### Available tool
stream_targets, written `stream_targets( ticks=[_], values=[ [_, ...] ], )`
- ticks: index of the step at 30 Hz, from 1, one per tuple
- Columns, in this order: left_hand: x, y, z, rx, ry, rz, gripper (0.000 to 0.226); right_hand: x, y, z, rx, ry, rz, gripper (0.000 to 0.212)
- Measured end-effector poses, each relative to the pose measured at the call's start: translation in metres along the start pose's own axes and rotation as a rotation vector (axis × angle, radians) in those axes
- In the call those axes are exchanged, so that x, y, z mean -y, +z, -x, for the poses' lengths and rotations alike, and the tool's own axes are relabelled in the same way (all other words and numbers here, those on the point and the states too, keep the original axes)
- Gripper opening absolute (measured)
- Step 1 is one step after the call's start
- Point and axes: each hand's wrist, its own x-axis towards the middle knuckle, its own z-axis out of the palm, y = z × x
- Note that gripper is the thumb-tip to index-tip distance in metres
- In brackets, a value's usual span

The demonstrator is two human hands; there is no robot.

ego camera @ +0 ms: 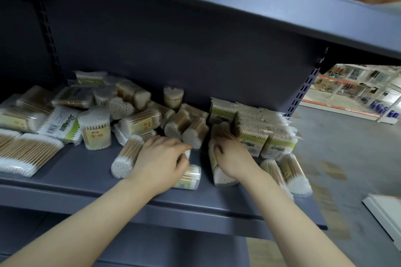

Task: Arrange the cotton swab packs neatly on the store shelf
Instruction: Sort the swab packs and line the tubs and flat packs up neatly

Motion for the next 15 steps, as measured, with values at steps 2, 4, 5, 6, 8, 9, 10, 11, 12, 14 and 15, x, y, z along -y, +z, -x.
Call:
stream_targets(
  ticks=[2, 4, 5, 6, 8, 9, 10, 11, 12, 14, 15],
  values=[
    [-0.002, 0.000, -0.001, -0.002, -0.025, 0.006, 0.042, 0.001, 0.000, 0.005, -0.007, -0.043, 0.015, 0.039],
    [-0.004, 0.001, -0.001, -0.006, -0.048, 0.003, 0.042, 0.002, 0.000, 0.010, -0.015, -0.068, 0.023, 0.039],
    [-0.005, 0.002, 0.000, -0.009, -0.057, -0.001, 0.042, 0.002, 0.000, 0.013, -0.019, -0.073, 0.023, 0.037],
    [-0.007, 0.003, 0.000, -0.011, -0.065, -0.009, 0.042, 0.003, 0.000, 0.017, -0.019, -0.075, 0.021, 0.036],
    [-0.009, 0.004, -0.001, -0.019, -0.079, -0.030, 0.040, 0.002, -0.001, 0.023, -0.011, -0.083, 0.017, 0.040],
    [-0.011, 0.004, -0.002, -0.024, -0.083, -0.039, 0.040, 0.001, -0.002, 0.026, -0.008, -0.083, 0.019, 0.041],
    [-0.012, 0.005, -0.002, -0.027, -0.086, -0.046, 0.040, 0.001, -0.004, 0.030, -0.001, -0.077, 0.020, 0.039],
    [-0.012, 0.005, -0.003, -0.034, -0.086, -0.053, 0.040, 0.000, -0.007, 0.033, 0.004, -0.072, 0.017, 0.037],
    [-0.013, 0.006, -0.003, -0.040, -0.087, -0.060, 0.040, -0.001, -0.009, 0.036, 0.009, -0.067, 0.015, 0.037],
    [-0.014, 0.006, -0.005, -0.054, -0.086, -0.079, 0.039, -0.002, -0.014, 0.042, 0.014, -0.055, 0.024, 0.036],
    [-0.015, 0.007, -0.006, -0.061, -0.085, -0.088, 0.039, -0.003, -0.015, 0.045, 0.017, -0.051, 0.035, 0.035]
  ],
)
